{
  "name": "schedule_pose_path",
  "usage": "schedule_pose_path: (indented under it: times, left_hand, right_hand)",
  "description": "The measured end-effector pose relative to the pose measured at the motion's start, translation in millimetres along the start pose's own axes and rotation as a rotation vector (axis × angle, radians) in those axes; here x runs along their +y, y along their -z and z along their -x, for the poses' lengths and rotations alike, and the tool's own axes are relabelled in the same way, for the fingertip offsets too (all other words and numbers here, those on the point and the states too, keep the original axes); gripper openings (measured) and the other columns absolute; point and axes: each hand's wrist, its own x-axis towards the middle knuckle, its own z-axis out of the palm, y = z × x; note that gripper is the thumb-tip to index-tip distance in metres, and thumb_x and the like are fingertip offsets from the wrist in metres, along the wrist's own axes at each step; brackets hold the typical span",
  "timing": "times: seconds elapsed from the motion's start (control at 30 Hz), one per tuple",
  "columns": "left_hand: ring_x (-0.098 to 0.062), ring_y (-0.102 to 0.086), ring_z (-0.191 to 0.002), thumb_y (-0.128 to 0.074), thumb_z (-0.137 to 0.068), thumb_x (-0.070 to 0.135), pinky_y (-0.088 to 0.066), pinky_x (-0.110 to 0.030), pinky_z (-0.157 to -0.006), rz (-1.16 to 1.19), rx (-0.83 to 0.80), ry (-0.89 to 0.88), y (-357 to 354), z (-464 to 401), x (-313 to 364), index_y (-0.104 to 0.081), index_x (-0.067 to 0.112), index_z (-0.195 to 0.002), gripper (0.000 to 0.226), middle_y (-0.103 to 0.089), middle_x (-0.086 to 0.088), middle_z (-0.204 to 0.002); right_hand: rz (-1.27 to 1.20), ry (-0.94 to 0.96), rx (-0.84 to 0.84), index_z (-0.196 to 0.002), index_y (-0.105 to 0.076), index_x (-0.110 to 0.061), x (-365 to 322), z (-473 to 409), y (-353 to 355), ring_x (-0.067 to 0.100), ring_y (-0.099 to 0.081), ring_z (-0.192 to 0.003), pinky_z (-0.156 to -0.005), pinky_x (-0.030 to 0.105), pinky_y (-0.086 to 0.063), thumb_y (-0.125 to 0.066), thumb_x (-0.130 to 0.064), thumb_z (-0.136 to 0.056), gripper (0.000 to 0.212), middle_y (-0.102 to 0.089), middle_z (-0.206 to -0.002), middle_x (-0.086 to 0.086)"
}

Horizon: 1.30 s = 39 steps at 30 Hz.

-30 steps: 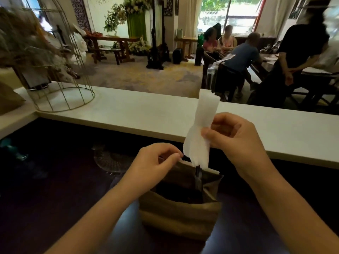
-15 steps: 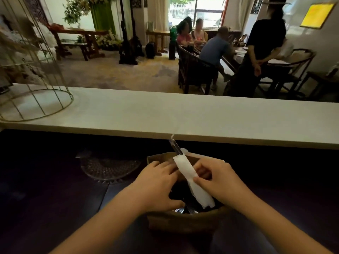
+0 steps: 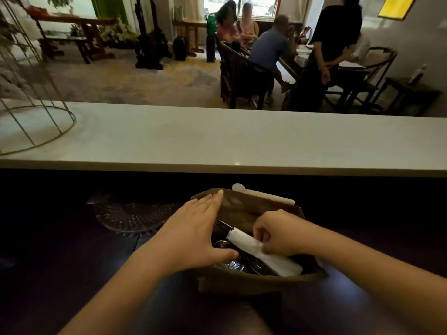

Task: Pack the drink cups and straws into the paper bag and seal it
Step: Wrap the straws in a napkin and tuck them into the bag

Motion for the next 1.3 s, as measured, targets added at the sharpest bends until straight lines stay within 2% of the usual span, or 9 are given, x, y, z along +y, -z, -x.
schedule_pose_path:
  times: [0.1,0.2,0.3,0.63,0.8,0.93,1.07,1.17,1.3]
  left_hand:
    - [-0.008,0.000,-0.143,-0.046,-0.068,0.075,-0.003,-0.029,-0.118,-0.006,-0.008,-0.020,-1,2,3,0.011,0.016,-0.145,0.113,-0.003,0.001,-0.158]
    - [-0.007,0.007,-0.143,-0.049,-0.071,0.072,0.003,-0.029,-0.118,-0.025,-0.019,-0.047,-2,4,6,0.015,0.017,-0.144,0.111,0.005,0.001,-0.158]
    - [-0.008,0.012,-0.142,-0.048,-0.072,0.071,0.006,-0.029,-0.117,-0.046,-0.026,-0.055,-4,6,7,0.017,0.018,-0.144,0.111,0.010,0.001,-0.157]
    - [-0.009,0.015,-0.142,-0.045,-0.072,0.073,0.010,-0.029,-0.116,-0.067,-0.024,-0.064,-7,10,5,0.019,0.019,-0.143,0.110,0.013,0.000,-0.157]
    - [-0.010,0.013,-0.142,-0.045,-0.071,0.074,0.009,-0.029,-0.116,-0.069,-0.013,-0.066,-6,9,4,0.017,0.019,-0.144,0.110,0.010,-0.001,-0.157]
    - [-0.010,0.012,-0.142,-0.044,-0.071,0.075,0.008,-0.030,-0.117,-0.076,-0.015,-0.065,-6,9,5,0.016,0.019,-0.144,0.110,0.010,-0.001,-0.157]
    - [-0.009,0.012,-0.142,-0.043,-0.071,0.076,0.008,-0.030,-0.116,-0.084,-0.033,-0.065,-5,10,5,0.016,0.019,-0.144,0.109,0.010,-0.001,-0.157]
    - [-0.009,0.010,-0.143,-0.042,-0.071,0.076,0.006,-0.031,-0.118,-0.086,-0.041,-0.066,-4,9,6,0.015,0.018,-0.144,0.109,0.008,-0.001,-0.157]
    - [-0.009,0.007,-0.143,-0.043,-0.072,0.075,0.005,-0.031,-0.118,-0.081,-0.038,-0.070,-3,8,3,0.012,0.017,-0.145,0.108,0.004,-0.001,-0.158]
  right_hand:
    - [0.034,-0.065,-0.155,-0.096,-0.067,-0.015,-5,-22,-11,0.015,-0.057,-0.081,-0.058,0.020,-0.044,-0.064,-0.010,-0.078,0.019,-0.067,-0.096,0.004]
    - [0.114,-0.133,-0.258,-0.113,-0.062,-0.012,-11,-45,-23,0.021,-0.058,-0.103,-0.077,0.029,-0.047,-0.066,-0.015,-0.080,0.034,-0.063,-0.116,0.006]
    - [0.166,-0.168,-0.256,-0.124,-0.055,-0.010,-15,-61,-32,0.026,-0.052,-0.115,-0.093,0.034,-0.044,-0.067,-0.017,-0.081,0.046,-0.056,-0.128,0.009]
    - [-0.099,-0.325,-0.305,-0.118,-0.060,-0.007,0,-74,-51,0.026,-0.060,-0.109,-0.091,0.035,-0.052,-0.070,-0.017,-0.079,0.042,-0.061,-0.123,0.011]
    - [-0.131,-0.366,-0.242,-0.122,-0.056,-0.008,9,-71,-56,0.027,-0.054,-0.115,-0.093,0.034,-0.050,-0.069,-0.016,-0.079,0.045,-0.057,-0.127,0.011]
    - [-0.179,-0.350,-0.205,-0.119,-0.059,-0.008,12,-70,-59,0.024,-0.057,-0.112,-0.086,0.030,-0.048,-0.069,-0.017,-0.079,0.041,-0.060,-0.124,0.010]
    - [-0.241,-0.308,-0.229,-0.117,-0.061,-0.009,15,-65,-55,0.021,-0.057,-0.111,-0.087,0.029,-0.047,-0.067,-0.016,-0.081,0.038,-0.061,-0.123,0.008]
    - [-0.330,-0.284,-0.255,-0.117,-0.061,-0.009,19,-58,-46,0.016,-0.057,-0.099,-0.076,0.024,-0.049,-0.064,-0.013,-0.083,0.035,-0.062,-0.122,0.009]
    - [-0.523,-0.275,-0.237,-0.116,-0.059,-0.011,21,-42,-27,0.015,-0.062,-0.099,-0.084,0.027,-0.052,-0.064,-0.009,-0.082,0.035,-0.065,-0.115,0.010]
